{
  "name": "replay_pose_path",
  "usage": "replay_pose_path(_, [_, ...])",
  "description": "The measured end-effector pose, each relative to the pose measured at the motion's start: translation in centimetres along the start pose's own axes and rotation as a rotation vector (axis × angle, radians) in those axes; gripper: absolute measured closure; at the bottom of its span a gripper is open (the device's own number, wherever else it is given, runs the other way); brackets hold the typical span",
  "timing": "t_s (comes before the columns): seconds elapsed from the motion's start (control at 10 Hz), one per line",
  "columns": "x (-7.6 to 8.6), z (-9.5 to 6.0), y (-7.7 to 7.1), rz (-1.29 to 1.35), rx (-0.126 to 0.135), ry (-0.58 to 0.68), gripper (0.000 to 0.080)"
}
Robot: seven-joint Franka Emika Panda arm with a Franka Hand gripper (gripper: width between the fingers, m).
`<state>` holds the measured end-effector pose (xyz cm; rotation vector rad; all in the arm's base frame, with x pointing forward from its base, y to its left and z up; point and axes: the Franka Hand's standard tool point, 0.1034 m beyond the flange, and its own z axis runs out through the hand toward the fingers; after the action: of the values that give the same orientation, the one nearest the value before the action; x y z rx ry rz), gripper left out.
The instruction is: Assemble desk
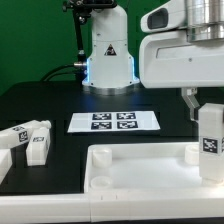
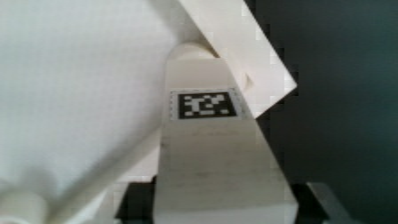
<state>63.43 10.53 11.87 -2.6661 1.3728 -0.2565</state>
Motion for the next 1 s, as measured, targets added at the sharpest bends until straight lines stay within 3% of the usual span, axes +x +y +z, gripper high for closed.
replay_pose_path(0.2, [0.01,-0.05,0.49,0.294,0.032,-0.025,0.0511])
replay_pose_path(0.5, [-0.47,-0.12,0.41,0.419,0.010,-0.051,0.0511])
replay_pose_path(0.7, [-0.76,-0.20,0.35,0.277,-0.006,-0.064,0.0510])
replay_pose_path(0.8, [-0.57,-0.46,0.04,0.113,-0.001,-0.066,0.0296])
replay_pose_path(0.9, [-0.29,-0.73,-0.27,-0.120,0.002,-0.052,0.0296])
replay_pose_path(1.0, [-0.12,-0.75,-0.20,-0.284,0.007,-0.052,0.0177])
